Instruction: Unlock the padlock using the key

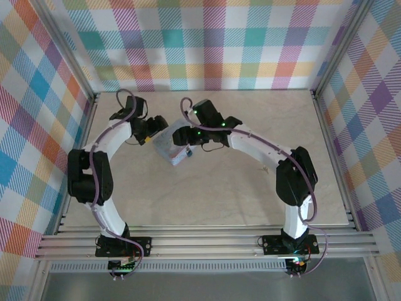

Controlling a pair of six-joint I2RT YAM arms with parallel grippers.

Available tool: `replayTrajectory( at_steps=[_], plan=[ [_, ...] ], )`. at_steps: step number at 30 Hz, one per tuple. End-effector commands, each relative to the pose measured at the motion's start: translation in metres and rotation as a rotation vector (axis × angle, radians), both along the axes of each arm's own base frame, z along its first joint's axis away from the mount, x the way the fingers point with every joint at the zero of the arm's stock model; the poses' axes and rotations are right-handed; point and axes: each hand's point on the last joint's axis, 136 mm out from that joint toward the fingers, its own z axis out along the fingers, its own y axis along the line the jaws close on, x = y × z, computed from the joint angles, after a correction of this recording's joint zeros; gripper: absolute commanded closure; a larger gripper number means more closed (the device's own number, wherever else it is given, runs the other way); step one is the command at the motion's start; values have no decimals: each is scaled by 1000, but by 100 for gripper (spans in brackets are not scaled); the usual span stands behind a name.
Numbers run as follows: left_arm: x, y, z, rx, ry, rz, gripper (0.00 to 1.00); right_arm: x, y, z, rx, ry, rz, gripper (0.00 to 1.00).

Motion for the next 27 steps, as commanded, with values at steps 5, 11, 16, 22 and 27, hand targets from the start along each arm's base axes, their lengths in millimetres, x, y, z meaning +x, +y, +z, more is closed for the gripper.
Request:
replayTrajectory(
  at_steps=[5,11,16,22,27],
  plan=[
    [-51,0,-2,-135,1,65,14,63,-33,-37,-134,76,-78,21],
    [-63,-15,-5,-253,-69,51,19,97,-14,-70,-133,99,-33,20],
    [-51,-29,-17,-331,-69,5,23,98,5,-86,-84,171,26,23],
    [-28,-46,-33,-422,-44,-15,35,82,12,-81,0,217,77,47],
    [-10,-59,-26,-420,-41,-47,48,76,-2,-74,37,251,42,58]
  ],
)
